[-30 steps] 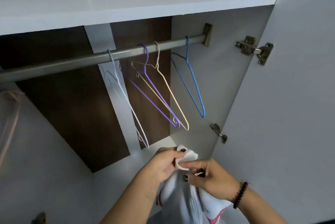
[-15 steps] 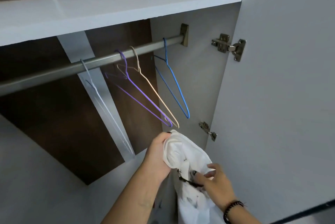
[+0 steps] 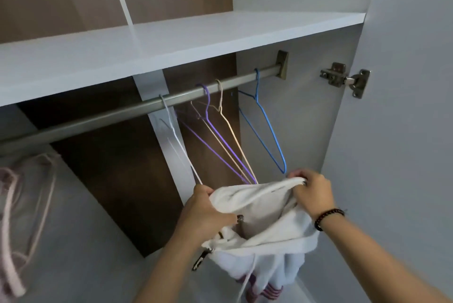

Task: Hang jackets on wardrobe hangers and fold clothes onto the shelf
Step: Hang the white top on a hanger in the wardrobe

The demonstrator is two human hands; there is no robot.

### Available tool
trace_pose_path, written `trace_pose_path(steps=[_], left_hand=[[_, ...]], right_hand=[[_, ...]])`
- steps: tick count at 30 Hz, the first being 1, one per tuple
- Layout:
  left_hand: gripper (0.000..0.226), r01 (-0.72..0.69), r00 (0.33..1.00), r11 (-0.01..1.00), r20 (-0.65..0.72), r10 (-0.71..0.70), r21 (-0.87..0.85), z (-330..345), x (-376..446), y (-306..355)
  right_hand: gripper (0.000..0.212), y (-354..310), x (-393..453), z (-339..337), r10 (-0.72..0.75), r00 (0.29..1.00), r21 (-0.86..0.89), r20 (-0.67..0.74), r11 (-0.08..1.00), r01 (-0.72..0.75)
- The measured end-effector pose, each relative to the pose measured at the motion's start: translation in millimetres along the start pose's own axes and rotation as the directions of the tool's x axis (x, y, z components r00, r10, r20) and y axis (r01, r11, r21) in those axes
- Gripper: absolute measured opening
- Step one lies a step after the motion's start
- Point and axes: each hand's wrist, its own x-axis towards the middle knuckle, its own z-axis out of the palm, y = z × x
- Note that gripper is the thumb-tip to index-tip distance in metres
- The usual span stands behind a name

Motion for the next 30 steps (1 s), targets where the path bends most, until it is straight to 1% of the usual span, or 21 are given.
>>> trace_pose_path(steps=[1,4,5,7,8,9,11,13,15,16,18,21,22,23,25,27,28,30], left_hand=[[0.065,-0.029,0.999,0.996,-0.013,0.030,0.083,2,-2,-4],[0.079,-0.085,0.991,0.962,-0.082,0.110,0.260,14,-2,-11],[0.077,-0.081,0.989,0.940,-0.091,0.118,0.333,17,0,-12],[0.069,-0.036,0.993,0.893,-0.083,0.082,0.449,22,2,-12],[0.066,-0.025,0.992,0.877,-0.096,0.080,0.480,26,2,-11],[0.064,-0.039,0.986,0.866,-0.120,0.113,0.499,30,1,-9],[0.058,-0.129,0.951,0.867,-0.187,0.246,0.481,41,-3,-3],[0.057,-0.216,0.913,0.878,-0.231,0.337,0.428,56,-11,2],[0.058,-0.310,0.860,0.877,-0.285,0.423,0.367,73,-21,8],[0.056,-0.363,0.827,0.861,-0.303,0.474,0.356,82,-25,11],[0.045,-0.460,0.771,0.813,-0.293,0.565,0.357,97,-31,20],[0.023,-0.511,0.770,0.789,-0.226,0.597,0.342,106,-25,34],[0.019,-0.511,0.772,0.781,-0.208,0.601,0.359,109,-20,36],[0.016,-0.467,0.798,0.800,-0.210,0.565,0.375,109,-13,37],[0.016,-0.355,0.876,0.854,-0.183,0.446,0.381,107,0,37],[0.021,-0.275,0.922,0.897,-0.171,0.349,0.347,106,14,31],[0.020,-0.238,0.942,0.920,-0.157,0.296,0.311,107,18,29],[0.010,-0.191,0.959,0.976,-0.190,0.208,0.105,112,23,33]], right_hand=[[0.026,-13,2,-3,-0.055,0.998,0.015,-0.002,0.998,0.055],[0.032,-52,4,-10,-0.210,0.977,0.015,0.030,0.978,0.210],[0.033,-63,2,-12,-0.247,0.967,0.010,0.056,0.969,0.247],[0.034,-78,-4,-15,-0.316,0.940,0.031,0.129,0.949,0.315],[0.035,-82,-8,-16,-0.354,0.921,0.044,0.162,0.935,0.351],[0.034,-84,-13,-16,-0.389,0.904,0.051,0.179,0.921,0.386],[0.033,-80,-21,-17,-0.419,0.894,0.074,0.157,0.908,0.413],[0.033,-74,-22,-20,-0.406,0.909,0.093,0.098,0.913,0.398],[0.036,-68,-18,-26,-0.407,0.911,0.092,0.068,0.911,0.401],[0.038,-66,-16,-29,-0.415,0.907,0.088,0.072,0.909,0.408],[0.039,-61,-11,-33,-0.437,0.894,0.067,0.094,0.899,0.433],[0.039,-51,1,-41,-0.479,0.869,0.023,0.127,0.877,0.480],[0.038,-46,7,-45,-0.497,0.857,-0.002,0.140,0.865,0.502],[0.036,-41,14,-50,-0.521,0.840,-0.034,0.152,0.846,0.532],[0.032,-28,30,-60,-0.568,0.803,-0.108,0.181,0.800,0.590],[0.028,-13,46,-67,-0.579,0.783,-0.161,0.226,0.771,0.617],[0.025,-6,53,-68,-0.569,0.781,-0.164,0.257,0.771,0.616],[0.023,6,70,-67,-0.526,0.783,-0.140,0.333,0.793,0.592]])
